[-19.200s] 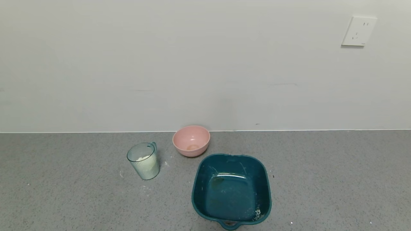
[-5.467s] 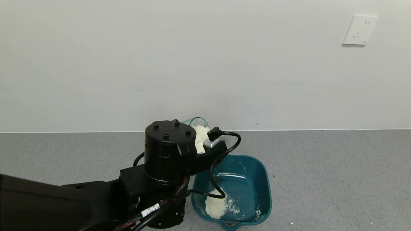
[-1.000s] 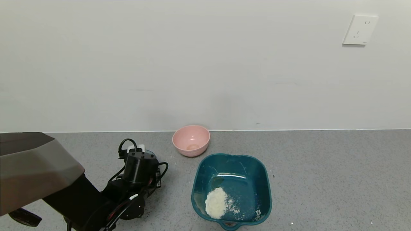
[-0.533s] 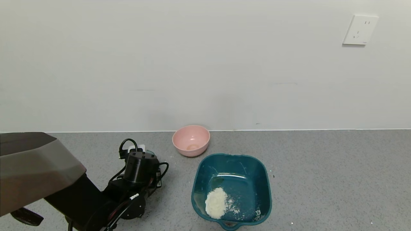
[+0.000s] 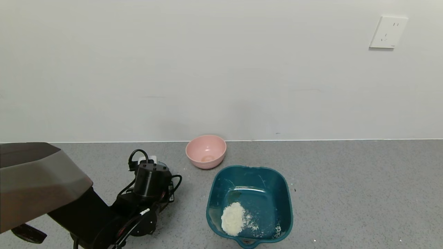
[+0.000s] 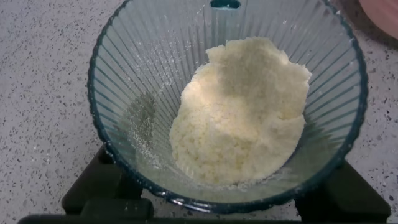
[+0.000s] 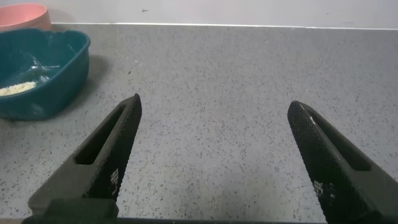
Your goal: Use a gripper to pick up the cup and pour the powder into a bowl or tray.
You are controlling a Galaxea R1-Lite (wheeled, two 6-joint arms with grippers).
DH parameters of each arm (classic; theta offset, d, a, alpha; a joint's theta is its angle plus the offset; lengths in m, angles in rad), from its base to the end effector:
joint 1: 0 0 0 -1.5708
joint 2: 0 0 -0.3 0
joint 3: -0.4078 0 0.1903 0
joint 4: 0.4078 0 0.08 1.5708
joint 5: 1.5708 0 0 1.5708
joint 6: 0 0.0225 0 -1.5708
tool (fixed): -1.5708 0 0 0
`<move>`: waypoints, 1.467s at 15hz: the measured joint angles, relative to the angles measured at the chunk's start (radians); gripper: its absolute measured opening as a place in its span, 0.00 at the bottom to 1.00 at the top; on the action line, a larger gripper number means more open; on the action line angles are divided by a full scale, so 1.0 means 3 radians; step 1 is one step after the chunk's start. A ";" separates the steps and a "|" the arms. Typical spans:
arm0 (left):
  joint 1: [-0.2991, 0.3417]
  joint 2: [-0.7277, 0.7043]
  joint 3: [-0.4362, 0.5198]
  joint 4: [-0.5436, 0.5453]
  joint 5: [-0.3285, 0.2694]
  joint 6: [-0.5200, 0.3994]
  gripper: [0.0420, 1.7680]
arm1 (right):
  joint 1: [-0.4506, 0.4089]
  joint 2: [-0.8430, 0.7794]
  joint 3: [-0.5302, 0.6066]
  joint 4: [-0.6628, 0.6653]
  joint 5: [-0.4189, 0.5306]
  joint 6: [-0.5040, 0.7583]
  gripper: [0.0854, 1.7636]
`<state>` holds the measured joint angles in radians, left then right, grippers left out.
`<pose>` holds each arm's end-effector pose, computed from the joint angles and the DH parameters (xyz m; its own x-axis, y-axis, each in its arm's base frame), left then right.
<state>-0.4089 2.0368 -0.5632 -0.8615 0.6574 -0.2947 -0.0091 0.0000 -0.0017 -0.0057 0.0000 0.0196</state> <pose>0.2871 -0.1094 0.0453 0.8374 0.3031 -0.4548 -0.2911 0.9516 0.0983 -0.0229 0.0002 0.0765 0.9999 -0.0091 0.0074 0.0090 0.9998 0.0196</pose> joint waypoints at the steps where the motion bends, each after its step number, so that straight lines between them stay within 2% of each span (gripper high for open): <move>1: -0.0001 -0.0001 0.0003 0.0000 0.0000 0.0001 0.78 | 0.0000 0.0000 0.0000 0.0000 0.0000 0.0001 0.97; 6: -0.0001 0.0000 0.0004 -0.0001 0.0000 -0.0012 0.87 | 0.0000 0.0000 0.0000 0.0000 -0.0001 0.0000 0.97; 14: -0.0001 -0.0082 0.0046 0.0001 0.0002 0.0001 0.93 | 0.0000 0.0000 0.0000 0.0000 -0.0001 0.0001 0.97; 22: -0.0086 -0.0864 0.0267 0.0051 -0.0004 0.0248 0.96 | 0.0000 0.0000 0.0000 0.0000 0.0000 0.0001 0.97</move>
<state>-0.4347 1.7777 -0.4830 -0.8462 0.6562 -0.2202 -0.0091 0.0000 -0.0017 -0.0057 0.0000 0.0200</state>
